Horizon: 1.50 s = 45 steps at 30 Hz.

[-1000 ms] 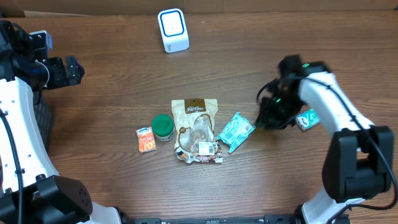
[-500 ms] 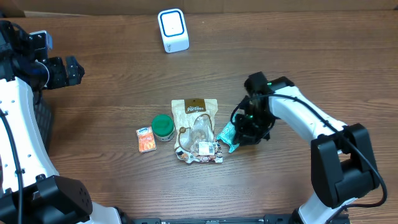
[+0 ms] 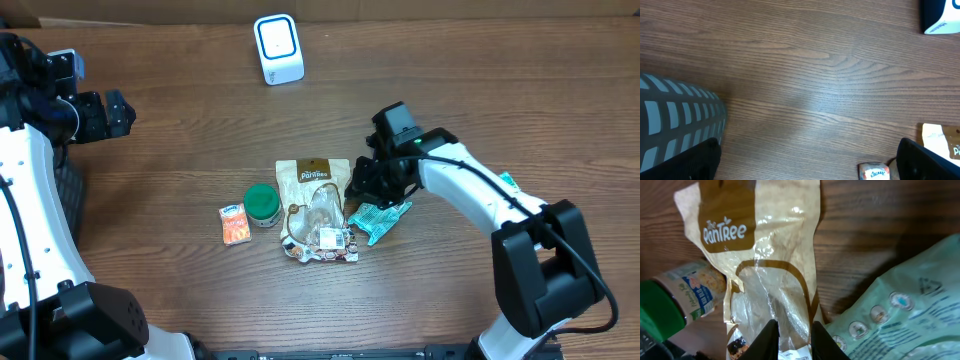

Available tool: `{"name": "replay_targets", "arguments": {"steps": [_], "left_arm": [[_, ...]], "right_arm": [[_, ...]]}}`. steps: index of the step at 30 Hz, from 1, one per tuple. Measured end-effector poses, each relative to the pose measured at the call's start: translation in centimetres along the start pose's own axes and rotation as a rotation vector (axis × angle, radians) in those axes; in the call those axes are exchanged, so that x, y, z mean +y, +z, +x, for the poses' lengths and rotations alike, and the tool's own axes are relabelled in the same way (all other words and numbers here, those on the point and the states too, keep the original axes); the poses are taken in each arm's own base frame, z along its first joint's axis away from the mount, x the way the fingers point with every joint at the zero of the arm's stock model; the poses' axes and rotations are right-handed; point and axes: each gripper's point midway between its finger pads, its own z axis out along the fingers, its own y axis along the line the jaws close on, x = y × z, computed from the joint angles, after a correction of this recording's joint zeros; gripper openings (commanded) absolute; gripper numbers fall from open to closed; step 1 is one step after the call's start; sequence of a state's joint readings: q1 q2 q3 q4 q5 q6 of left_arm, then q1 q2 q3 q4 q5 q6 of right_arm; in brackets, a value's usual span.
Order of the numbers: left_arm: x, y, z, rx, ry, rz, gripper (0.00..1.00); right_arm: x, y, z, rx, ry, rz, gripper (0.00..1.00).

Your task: Scan the item barcode

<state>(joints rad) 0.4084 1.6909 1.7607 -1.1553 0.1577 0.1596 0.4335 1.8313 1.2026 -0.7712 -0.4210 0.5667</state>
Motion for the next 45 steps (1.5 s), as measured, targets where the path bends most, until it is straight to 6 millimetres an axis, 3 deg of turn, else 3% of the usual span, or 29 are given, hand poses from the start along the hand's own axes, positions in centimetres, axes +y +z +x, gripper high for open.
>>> {"name": "replay_targets", "arguments": {"steps": [7, 12, 16, 22, 27, 33, 37, 41, 45], "left_arm": [[0.0, 0.0, 0.0, 0.0, 0.0, 0.0, 1.0], [0.0, 0.0, 0.0, 0.0, 0.0, 0.0, 0.99], [0.0, 0.0, 0.0, 0.0, 0.0, 0.0, 1.0], [0.0, 0.0, 0.0, 0.0, 0.0, 0.0, 0.99], [0.0, 0.0, 0.0, 0.0, 0.0, 0.0, 0.99], [0.0, 0.0, 0.0, 0.0, 0.0, 0.0, 1.0], [0.0, 0.0, 0.0, 0.0, 0.0, 0.0, 0.99], [0.0, 0.0, 0.0, 0.0, 0.0, 0.0, 0.99], [0.0, 0.0, 0.0, 0.0, 0.0, 0.0, 1.0]], "right_arm": [[-0.9, 2.3, 4.3, 0.132, 0.047, 0.124, 0.23], [-2.8, 1.6, 6.9, 0.223, 0.09, 0.224, 0.24], [-5.0, 0.6, 7.5, 0.246, 0.122, 0.313, 0.26], [-8.7, -1.1, 5.5, 0.182, 0.177, 0.423, 0.28], [-10.8, -2.0, 3.0, 0.118, 0.205, 0.429, 0.19], [-11.1, -4.0, 1.5, 0.131, 0.177, 0.375, 0.2], [-9.6, -6.7, -1.3, 0.092, 0.106, 0.287, 0.42], [-8.7, -8.8, -4.0, 0.028, 0.029, 0.213, 0.42], [-9.8, -8.1, -2.7, 0.077, 0.031, 0.23, 0.32]]}}
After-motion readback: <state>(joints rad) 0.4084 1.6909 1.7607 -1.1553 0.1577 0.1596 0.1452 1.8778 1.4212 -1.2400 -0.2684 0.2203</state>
